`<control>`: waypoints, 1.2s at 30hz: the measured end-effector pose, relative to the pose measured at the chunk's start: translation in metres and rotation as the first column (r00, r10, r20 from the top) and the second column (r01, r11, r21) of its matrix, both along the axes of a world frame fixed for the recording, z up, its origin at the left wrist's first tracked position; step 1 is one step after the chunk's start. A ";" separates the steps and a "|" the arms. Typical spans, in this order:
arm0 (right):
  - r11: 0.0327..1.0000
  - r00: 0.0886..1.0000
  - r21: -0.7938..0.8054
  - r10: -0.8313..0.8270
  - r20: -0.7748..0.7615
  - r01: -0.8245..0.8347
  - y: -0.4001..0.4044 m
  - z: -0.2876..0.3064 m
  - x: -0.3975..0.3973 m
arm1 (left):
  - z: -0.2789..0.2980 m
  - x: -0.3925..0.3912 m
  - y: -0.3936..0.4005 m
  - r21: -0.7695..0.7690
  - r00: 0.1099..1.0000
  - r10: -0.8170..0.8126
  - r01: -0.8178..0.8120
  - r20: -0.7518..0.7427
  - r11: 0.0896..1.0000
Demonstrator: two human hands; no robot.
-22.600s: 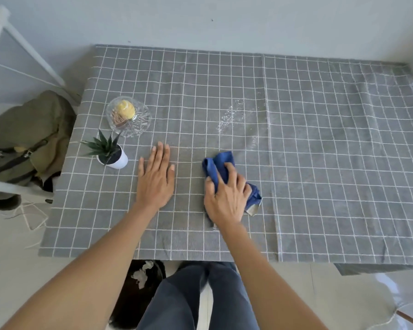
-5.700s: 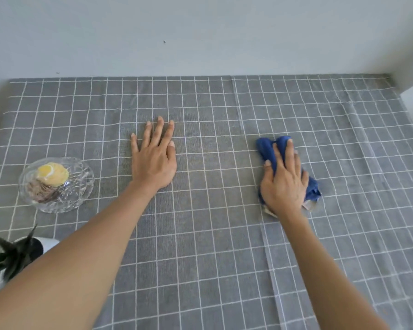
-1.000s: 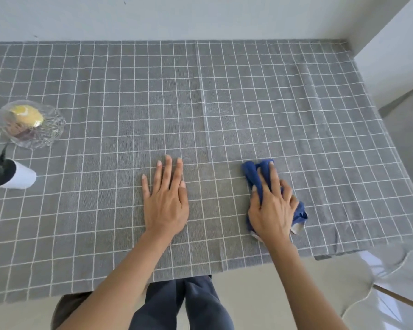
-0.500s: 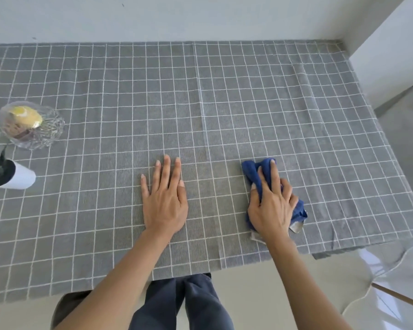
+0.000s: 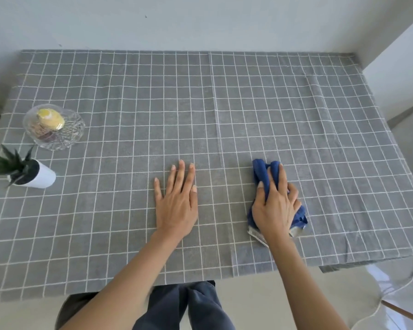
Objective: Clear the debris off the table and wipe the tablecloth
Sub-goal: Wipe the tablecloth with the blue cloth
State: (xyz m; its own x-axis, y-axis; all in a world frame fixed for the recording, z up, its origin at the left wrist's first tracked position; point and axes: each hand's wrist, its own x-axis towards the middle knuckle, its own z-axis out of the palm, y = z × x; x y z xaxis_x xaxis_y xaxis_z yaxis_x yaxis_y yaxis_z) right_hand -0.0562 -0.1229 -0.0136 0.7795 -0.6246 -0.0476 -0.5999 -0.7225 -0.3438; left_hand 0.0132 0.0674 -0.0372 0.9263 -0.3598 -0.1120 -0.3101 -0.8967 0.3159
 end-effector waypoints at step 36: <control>0.965 0.963 -0.004 0.261 0.065 -0.261 0.111 0.008 0.154 | -0.001 0.140 0.116 0.037 0.975 0.202 -0.206 0.096 0.978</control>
